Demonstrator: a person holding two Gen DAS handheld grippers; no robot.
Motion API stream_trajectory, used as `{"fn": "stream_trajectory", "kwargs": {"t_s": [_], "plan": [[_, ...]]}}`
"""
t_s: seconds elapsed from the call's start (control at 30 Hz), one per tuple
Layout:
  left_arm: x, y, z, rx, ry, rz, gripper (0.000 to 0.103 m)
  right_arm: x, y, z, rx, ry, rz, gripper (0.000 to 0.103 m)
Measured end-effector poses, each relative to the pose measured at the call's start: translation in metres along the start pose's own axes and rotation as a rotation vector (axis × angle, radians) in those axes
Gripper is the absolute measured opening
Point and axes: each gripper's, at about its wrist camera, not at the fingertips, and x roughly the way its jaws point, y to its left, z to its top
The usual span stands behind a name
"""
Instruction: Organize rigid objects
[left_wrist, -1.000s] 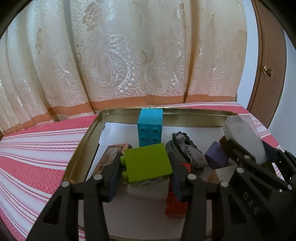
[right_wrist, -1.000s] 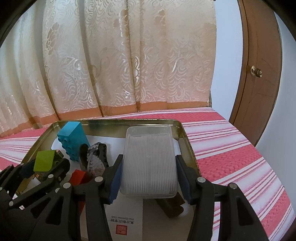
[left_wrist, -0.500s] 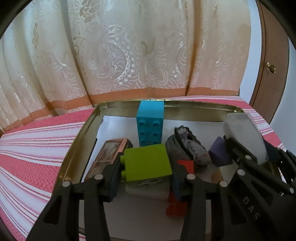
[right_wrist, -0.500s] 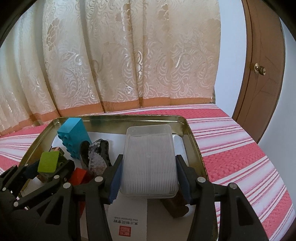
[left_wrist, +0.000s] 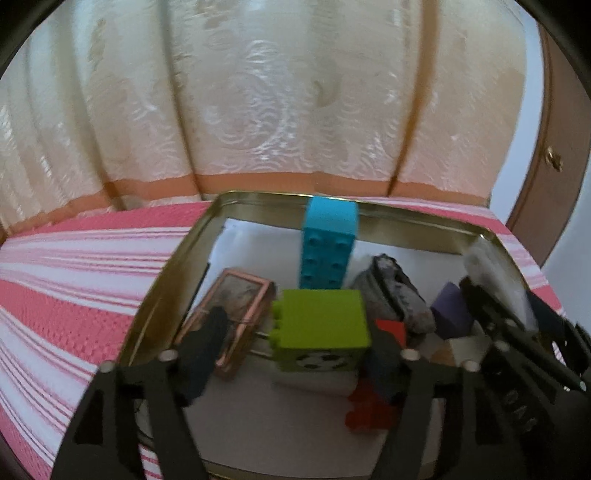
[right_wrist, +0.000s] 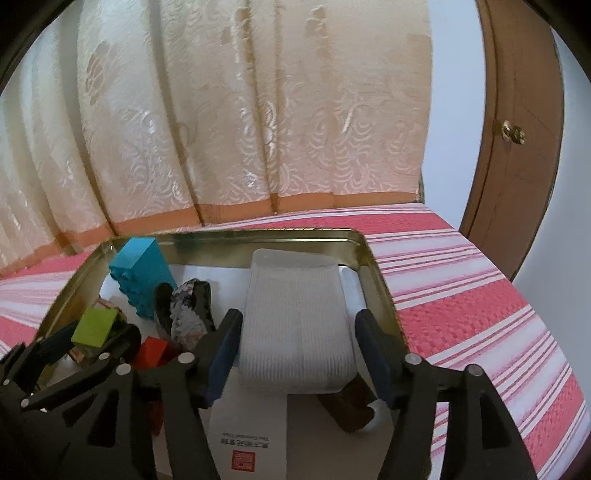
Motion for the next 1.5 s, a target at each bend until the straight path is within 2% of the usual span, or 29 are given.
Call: {"fn": "stream_trajectory", "kwargs": {"t_s": [0.13, 0.2, 0.23, 0.27, 0.3, 0.43, 0.53, 0.7, 0.9, 1.13, 1.33, 1.5], "plan": [[-0.013, 0.007, -0.002, -0.029, -0.060, -0.045, 0.079, -0.008, -0.008, 0.000, 0.045, -0.047, 0.020, 0.078], [-0.024, 0.010, -0.003, -0.032, -0.111, -0.042, 0.091, -0.013, -0.010, 0.001, 0.052, -0.077, 0.018, 0.081], [-0.032, 0.013, -0.004, -0.037, -0.155, -0.024, 0.100, -0.017, -0.012, 0.002, 0.065, -0.098, 0.020, 0.083], [-0.037, 0.015, -0.004, -0.042, -0.189, -0.012, 0.103, -0.019, -0.014, 0.002, 0.076, -0.108, 0.026, 0.089], [-0.044, 0.018, -0.005, -0.046, -0.234, -0.008, 0.103, -0.020, -0.017, 0.002, 0.090, -0.119, 0.037, 0.097], [-0.060, 0.021, -0.009, -0.007, -0.332, 0.019, 0.103, -0.025, -0.015, 0.001, 0.093, -0.153, 0.073, 0.097], [-0.062, 0.021, -0.015, 0.037, -0.326, 0.050, 0.103, -0.030, -0.005, -0.002, 0.046, -0.177, 0.059, 0.097], [-0.074, 0.033, -0.021, 0.031, -0.349, 0.037, 0.103, -0.042, -0.005, -0.006, 0.049, -0.226, 0.067, 0.097], [-0.085, 0.037, -0.030, 0.027, -0.374, 0.021, 0.103, -0.056, -0.005, -0.012, 0.066, -0.287, 0.032, 0.097], [-0.089, 0.034, -0.034, 0.054, -0.374, 0.021, 0.103, -0.074, 0.001, -0.023, 0.043, -0.304, -0.001, 0.097], [-0.095, 0.037, -0.038, 0.046, -0.384, 0.018, 0.103, -0.094, 0.010, -0.034, 0.003, -0.366, -0.042, 0.098], [-0.100, 0.040, -0.041, 0.044, -0.384, 0.012, 0.103, -0.098, 0.011, -0.035, 0.000, -0.367, -0.034, 0.098]]}}
